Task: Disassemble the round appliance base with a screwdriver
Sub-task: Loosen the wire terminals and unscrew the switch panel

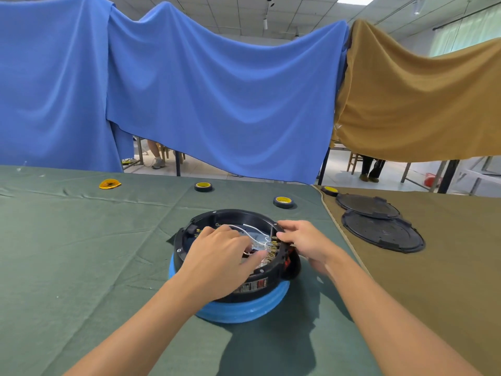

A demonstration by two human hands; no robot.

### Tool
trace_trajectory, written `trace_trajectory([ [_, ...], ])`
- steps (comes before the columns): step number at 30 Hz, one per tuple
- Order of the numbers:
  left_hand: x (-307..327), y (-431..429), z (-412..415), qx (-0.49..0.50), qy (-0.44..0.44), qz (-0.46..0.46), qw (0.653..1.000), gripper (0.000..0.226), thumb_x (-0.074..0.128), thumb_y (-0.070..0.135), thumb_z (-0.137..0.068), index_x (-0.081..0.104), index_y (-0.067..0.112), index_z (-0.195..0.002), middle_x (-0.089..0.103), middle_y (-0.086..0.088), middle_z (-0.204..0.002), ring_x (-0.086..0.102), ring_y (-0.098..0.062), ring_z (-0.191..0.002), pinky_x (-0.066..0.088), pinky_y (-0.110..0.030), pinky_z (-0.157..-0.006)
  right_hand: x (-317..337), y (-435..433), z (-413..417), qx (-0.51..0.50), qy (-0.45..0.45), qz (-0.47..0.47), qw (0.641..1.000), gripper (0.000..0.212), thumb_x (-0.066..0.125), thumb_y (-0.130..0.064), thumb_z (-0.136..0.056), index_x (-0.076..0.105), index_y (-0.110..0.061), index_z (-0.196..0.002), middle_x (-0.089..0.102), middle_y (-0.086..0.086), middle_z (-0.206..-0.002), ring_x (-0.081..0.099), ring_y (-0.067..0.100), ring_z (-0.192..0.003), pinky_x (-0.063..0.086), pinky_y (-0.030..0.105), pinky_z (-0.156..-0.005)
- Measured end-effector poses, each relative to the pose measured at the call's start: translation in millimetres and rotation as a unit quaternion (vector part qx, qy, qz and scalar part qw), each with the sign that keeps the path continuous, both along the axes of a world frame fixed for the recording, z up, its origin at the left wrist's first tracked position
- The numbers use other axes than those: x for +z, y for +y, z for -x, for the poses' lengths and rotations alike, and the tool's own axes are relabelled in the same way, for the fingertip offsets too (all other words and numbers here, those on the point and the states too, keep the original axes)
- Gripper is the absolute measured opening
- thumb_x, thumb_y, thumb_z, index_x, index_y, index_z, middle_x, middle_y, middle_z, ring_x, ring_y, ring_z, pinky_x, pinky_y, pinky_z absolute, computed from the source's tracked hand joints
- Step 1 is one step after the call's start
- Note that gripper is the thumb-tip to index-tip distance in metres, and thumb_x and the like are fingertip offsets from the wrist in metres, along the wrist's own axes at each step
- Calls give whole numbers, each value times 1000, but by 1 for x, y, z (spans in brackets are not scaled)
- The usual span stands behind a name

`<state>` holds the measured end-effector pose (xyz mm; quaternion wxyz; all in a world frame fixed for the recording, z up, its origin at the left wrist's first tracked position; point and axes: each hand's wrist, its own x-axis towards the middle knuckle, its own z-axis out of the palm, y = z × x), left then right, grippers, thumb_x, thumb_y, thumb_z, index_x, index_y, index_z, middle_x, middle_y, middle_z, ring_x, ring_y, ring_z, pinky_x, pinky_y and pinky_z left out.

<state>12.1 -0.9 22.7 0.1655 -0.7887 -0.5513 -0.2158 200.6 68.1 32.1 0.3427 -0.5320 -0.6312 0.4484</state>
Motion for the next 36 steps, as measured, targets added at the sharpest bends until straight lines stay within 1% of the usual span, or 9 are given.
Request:
trace_trajectory([
  [2, 2, 0, 0, -12, -19, 5, 1000, 48, 32, 61, -94, 65, 28, -109, 65, 13, -111, 51, -11, -112, 35, -31, -93, -1, 1, 3, 27, 23, 23, 999, 35, 51, -6, -96, 57, -14, -130, 68, -1, -118, 64, 12, -104, 49, 22, -81],
  [4, 0, -1, -1, -13, -40, 19, 999, 46, 37, 57, -96, 59, 27, -121, 59, 13, -125, 45, -11, -121, 31, -30, -100, -1, 1, 8, 18, 39, 21, 999, 34, 51, -7, -96, 58, -15, -129, 67, 1, -120, 64, 13, -105, 50, 30, -91],
  [8, -5, -3, -6, 27, -53, 46, 997, 43, 38, 53, -97, 52, 24, -125, 52, 9, -132, 39, -14, -127, 29, -32, -105, -9, -8, 18, -103, -88, -84, 987, 33, 56, -27, -95, 60, -14, -125, 63, 2, -121, 58, 20, -112, 46, 42, -100],
  [11, -7, -1, -11, 59, -67, 91, 992, 43, 40, 49, -97, 48, 20, -128, 48, 2, -135, 37, -20, -126, 29, -35, -104, -16, -19, 20, -82, -58, -59, 993, 17, 53, -29, -95, 58, -26, -111, 67, -4, -105, 65, 15, -94, 54, 43, -88],
  [14, -8, -2, -21, 68, -94, 117, 986, 39, 41, 42, -98, 43, 18, -129, 45, -1, -136, 35, -23, -127, 27, -35, -102, -13, -18, 18, -50, -30, -57, 997, 20, 51, -16, -97, 58, -27, -113, 66, -11, -97, 65, 9, -87, 56, 36, -83],
  [17, -1, 0, -25, 56, -119, 161, 978, 40, 41, 37, -99, 38, 17, -134, 41, -1, -142, 30, -22, -134, 23, -37, -107, -9, -10, 19, -12, 33, -22, 999, 35, 50, -10, -98, 54, -17, -132, 64, -3, -116, 65, 9, -94, 54, 23, -76],
  [25, 28, 24, 5, 71, -140, 221, 963, 33, 41, 29, -101, 46, 12, -129, 58, -7, -127, 52, -27, -113, 42, -39, -95, 1, 1, 24, -58, -69, -60, 994, 34, 43, -21, -100, 55, -11, -131, 59, 1, -124, 54, 13, -105, 42, 29, -92],
  [31, 11, 29, 7, 46, -130, 202, 970, 39, 44, 30, -101, 45, 16, -137, 58, -3, -134, 53, -25, -121, 41, -39, -101, -10, -3, 29, -41, -64, -46, 996, 27, 41, -26, -102, 57, -32, -81, 66, 9, -109, 60, 15, -94, 49, 27, -73],
  [36, 15, 37, -2, 27, -80, 178, 980, 33, 42, 33, -101, 57, 16, -125, 66, -5, -118, 59, -27, -108, 47, -40, -92, -8, -4, 21, -24, -69, -51, 996, 26, 43, -26, -101, 68, -21, -95, 66, 11, -112, 62, 16, -98, 48, 37, -89],
])
